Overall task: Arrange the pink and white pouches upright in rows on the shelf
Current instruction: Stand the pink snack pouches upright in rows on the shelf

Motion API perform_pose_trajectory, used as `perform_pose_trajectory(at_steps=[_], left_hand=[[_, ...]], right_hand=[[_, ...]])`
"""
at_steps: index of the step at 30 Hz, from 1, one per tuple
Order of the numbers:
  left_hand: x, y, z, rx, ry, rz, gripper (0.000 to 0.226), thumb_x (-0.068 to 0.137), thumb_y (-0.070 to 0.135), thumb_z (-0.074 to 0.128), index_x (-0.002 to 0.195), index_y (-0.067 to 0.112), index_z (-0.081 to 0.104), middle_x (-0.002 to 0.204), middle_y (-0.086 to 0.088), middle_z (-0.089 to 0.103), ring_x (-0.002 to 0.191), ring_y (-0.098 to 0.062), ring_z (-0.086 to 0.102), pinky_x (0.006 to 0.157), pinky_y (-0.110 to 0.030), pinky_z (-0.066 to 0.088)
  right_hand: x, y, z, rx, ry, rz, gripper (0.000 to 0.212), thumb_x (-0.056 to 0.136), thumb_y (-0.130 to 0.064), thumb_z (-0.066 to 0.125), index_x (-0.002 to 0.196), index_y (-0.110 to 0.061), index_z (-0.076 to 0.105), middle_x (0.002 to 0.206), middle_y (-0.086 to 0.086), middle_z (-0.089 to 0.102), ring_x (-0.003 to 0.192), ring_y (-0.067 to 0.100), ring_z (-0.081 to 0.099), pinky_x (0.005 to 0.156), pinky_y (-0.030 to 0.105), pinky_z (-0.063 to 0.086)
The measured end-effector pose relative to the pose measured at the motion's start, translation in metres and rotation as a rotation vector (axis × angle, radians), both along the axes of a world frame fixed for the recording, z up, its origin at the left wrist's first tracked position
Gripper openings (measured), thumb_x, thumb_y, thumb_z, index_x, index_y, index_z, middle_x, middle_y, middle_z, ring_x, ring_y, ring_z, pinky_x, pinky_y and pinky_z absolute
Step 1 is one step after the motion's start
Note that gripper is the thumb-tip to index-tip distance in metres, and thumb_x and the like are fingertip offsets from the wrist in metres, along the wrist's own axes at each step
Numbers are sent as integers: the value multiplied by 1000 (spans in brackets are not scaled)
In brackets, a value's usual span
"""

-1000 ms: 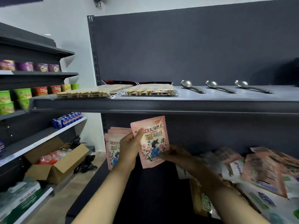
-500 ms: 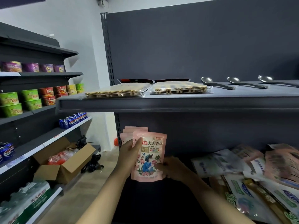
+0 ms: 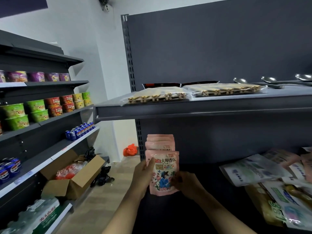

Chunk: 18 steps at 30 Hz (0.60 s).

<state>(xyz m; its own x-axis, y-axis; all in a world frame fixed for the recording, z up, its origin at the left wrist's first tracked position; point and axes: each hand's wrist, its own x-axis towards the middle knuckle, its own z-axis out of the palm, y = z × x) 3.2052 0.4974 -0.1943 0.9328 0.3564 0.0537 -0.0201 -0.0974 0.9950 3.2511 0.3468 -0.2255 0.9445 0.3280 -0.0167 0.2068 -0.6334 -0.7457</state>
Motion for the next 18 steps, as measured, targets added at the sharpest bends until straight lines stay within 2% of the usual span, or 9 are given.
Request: perform_pose_trajectory(at_steps=[4,6,8,11,15,18], left_hand=[[7,15,-8,116,3,7,22,93,26,52,101,7,60,100,-10,71,90,-20,69,83,-41,57],[9,19,-17,239,29,17,21,91,23,55,106,9,58,106,-7,68,93,-18,66,75,-31,56],[7,20,-30,329,72,32,27,88,24,59,112,12,57,110,-3,67,95,-17,63,66,-18,48],[3,21,-56,412,110,9,35,87,27,60,119,16,55,119,-4,64,106,-21,61,75,-20,44],[1,18,-77,488,24,25,29,90,21,55,119,16,57,119,-1,63,110,-20,60,82,-20,45],[6,17,-87,531,-68,46,30,90,13,53,119,12,58,121,-1,61,111,-19,59,91,-28,50]], right_hand=[[-2,14,-3,27,26,-70,38,87,-30,63,122,-15,56,120,2,63,107,15,62,88,26,53],[-5,22,-9,41,17,-119,46,82,-33,68,123,-16,53,119,1,64,105,15,63,88,27,53],[-7,28,-16,72,17,-162,52,79,-37,71,122,-16,51,117,0,64,102,13,63,82,24,54],[-11,33,-20,67,-4,-199,48,82,-35,68,120,-13,50,115,2,64,92,11,62,67,14,48],[-14,35,-30,43,-60,-252,39,87,-31,62,117,-9,49,116,4,63,102,17,63,74,19,48],[-14,38,-38,35,-105,-270,32,90,-22,56,117,-7,47,120,7,60,106,20,60,80,22,50]])
